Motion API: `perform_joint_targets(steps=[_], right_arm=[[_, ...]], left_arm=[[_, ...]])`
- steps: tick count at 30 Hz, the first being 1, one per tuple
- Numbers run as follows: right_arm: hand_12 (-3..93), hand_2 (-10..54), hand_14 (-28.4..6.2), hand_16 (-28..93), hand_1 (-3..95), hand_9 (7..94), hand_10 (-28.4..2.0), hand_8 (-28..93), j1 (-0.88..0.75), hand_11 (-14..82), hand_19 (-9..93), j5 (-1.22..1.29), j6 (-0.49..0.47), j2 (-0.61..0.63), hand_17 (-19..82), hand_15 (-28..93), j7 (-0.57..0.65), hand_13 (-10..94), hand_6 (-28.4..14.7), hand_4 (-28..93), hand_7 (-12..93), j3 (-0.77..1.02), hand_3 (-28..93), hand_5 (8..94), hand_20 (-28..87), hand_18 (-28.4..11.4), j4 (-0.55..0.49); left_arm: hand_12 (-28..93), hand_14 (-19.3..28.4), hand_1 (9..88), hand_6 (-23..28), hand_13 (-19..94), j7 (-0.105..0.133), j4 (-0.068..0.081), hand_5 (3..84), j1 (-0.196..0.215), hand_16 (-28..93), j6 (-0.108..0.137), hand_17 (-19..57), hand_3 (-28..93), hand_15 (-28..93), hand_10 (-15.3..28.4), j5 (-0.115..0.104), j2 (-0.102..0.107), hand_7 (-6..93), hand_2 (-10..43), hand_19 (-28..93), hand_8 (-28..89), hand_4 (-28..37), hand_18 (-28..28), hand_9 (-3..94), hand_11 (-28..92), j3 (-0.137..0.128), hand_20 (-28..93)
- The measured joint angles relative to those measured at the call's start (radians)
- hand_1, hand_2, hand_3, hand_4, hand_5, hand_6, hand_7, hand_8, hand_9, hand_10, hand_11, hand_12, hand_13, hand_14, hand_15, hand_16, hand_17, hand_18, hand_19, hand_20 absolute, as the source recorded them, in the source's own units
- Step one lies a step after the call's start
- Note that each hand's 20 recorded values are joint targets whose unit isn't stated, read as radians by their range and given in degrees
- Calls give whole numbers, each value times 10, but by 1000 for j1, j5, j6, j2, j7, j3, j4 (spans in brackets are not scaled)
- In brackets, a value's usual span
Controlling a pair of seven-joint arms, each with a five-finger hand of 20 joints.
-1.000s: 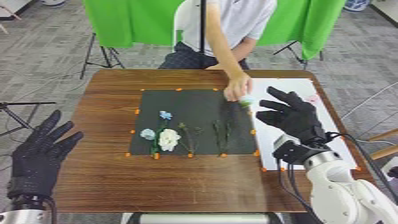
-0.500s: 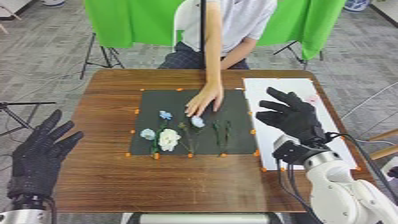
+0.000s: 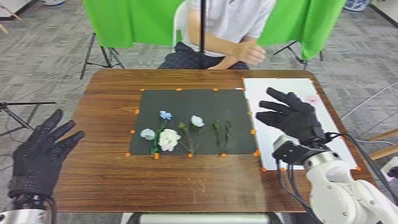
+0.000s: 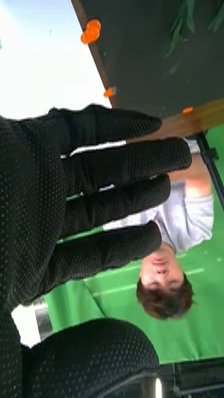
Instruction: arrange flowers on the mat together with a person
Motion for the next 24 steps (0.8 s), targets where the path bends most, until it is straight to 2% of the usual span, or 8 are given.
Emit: perform_joint_targets(steps=[9, 15, 19, 24], right_arm=[[160, 57, -191, 110, 216, 494, -191, -120, 17, 165, 588, -50, 30, 21, 135, 490, 26, 448, -16, -245, 152, -2, 758, 461, 176, -238, 5], [156, 52, -190, 107, 226, 488, -193, -118, 18, 158, 619, -161, 78, 82, 159, 513, 50, 463, -18, -240, 148, 11, 751, 460, 181, -242, 19], [155, 47, -191, 103, 235, 484, -193, -117, 59, 151, 632, -328, 135, 131, 172, 523, 209, 471, -19, -235, 145, -13, 750, 458, 177, -244, 44], [155, 43, -189, 97, 243, 476, -191, -115, 237, 141, 645, -528, 201, 171, 179, 530, 433, 480, -18, -232, 145, -157, 748, 458, 167, -243, 126]], left_arm=[[127, 215, 171, 42, 201, 2, 0, 299, 0, -47, 2, -100, 742, 443, 141, -1, 0, 102, 85, 368, -84, -283, 177, 279, 169, 2, 167], [127, 215, 171, 42, 201, 25, 0, 299, 2, -46, 13, -100, 741, 443, 141, -20, 18, 103, 86, 368, -84, -283, 177, 279, 170, 7, 166], [127, 215, 171, 42, 201, 36, 0, 299, 3, -46, 18, -99, 741, 443, 141, -30, 33, 102, 86, 368, -84, -283, 176, 279, 170, 9, 166], [126, 216, 171, 42, 201, 35, 0, 299, 2, -47, 19, -99, 741, 444, 141, -29, 35, 103, 86, 369, -84, -283, 176, 279, 170, 9, 166]])
